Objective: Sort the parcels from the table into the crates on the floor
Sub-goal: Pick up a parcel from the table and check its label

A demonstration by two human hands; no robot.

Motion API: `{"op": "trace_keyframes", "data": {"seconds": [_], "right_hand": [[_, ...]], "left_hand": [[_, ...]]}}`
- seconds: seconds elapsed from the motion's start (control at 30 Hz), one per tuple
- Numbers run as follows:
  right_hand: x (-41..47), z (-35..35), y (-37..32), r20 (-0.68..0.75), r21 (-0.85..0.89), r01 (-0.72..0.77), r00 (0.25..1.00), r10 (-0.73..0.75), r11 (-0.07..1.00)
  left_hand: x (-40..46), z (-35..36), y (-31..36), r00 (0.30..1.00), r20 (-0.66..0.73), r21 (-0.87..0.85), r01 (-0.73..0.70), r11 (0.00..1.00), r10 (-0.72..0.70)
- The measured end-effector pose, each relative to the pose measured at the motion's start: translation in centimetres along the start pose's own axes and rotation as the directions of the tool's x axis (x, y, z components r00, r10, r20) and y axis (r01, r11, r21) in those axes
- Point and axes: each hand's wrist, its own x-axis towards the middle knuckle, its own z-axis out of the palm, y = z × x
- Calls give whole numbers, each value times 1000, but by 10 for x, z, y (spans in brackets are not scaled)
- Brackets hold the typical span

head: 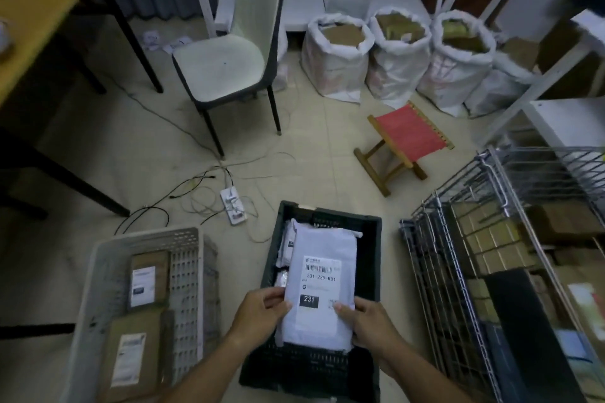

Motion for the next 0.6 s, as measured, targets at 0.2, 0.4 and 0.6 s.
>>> {"op": "trace_keyframes", "data": {"seconds": [0.2, 0.4, 0.6], "right_hand": [[125, -19, 93, 7, 11, -148, 989, 148, 989], [230, -20, 187, -22, -32, -233, 972, 233, 972], [320, -9, 248, -130, -87, -233, 967, 221, 969]], "left_hand": [[86, 42, -85, 996, -22, 162, 87, 983, -84], [156, 45, -123, 969, -169, 510, -68, 857, 178], [216, 31, -153, 961, -183, 679, -27, 733, 206]]}}
